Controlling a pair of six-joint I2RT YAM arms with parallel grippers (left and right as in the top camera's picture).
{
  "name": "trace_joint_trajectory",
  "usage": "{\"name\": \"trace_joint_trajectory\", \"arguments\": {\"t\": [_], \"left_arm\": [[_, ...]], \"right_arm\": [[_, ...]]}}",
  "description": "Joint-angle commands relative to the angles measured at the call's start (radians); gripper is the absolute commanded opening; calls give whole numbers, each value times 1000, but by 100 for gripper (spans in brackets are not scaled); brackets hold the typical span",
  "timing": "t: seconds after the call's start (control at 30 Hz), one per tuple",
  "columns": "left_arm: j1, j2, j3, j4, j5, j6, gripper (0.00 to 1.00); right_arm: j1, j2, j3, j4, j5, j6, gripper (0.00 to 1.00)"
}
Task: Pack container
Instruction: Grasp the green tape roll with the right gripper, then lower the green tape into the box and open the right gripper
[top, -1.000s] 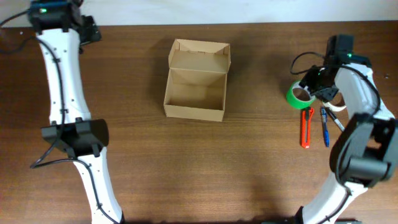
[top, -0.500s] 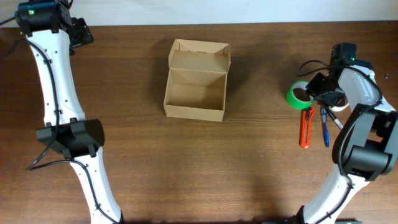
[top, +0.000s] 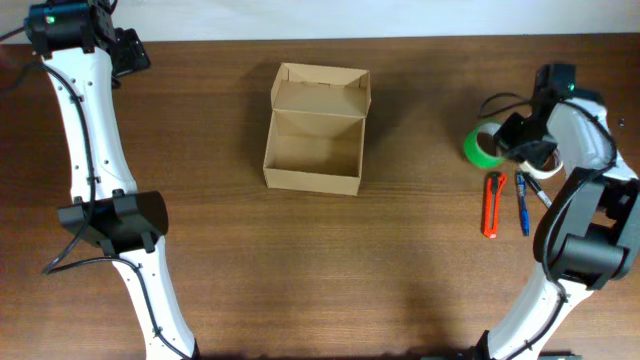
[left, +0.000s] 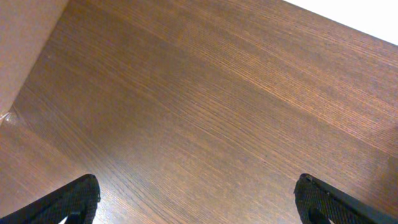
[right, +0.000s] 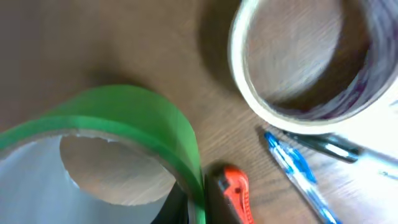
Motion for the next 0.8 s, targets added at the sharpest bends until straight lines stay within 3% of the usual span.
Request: {"name": "trace_joint_trajectory", "arguments": {"t": [0.0, 0.17, 0.27, 0.53, 0.77], "left_arm": [[7, 14, 5, 2, 8, -10, 100], [7, 14, 5, 11, 8, -10, 100], [6, 14, 5, 34, 8, -10, 100], [6, 14, 5, 40, 8, -10, 100], [6, 14, 5, 40, 8, -10, 100]], "right_arm": [[68, -46, 281, -105, 18, -164, 4], [209, -46, 622, -299, 19, -353, 4], [317, -46, 727, -351, 46, -411, 4], [604, 0, 706, -347, 33, -599, 4], [737, 121, 694, -272, 38, -636, 4]]}}
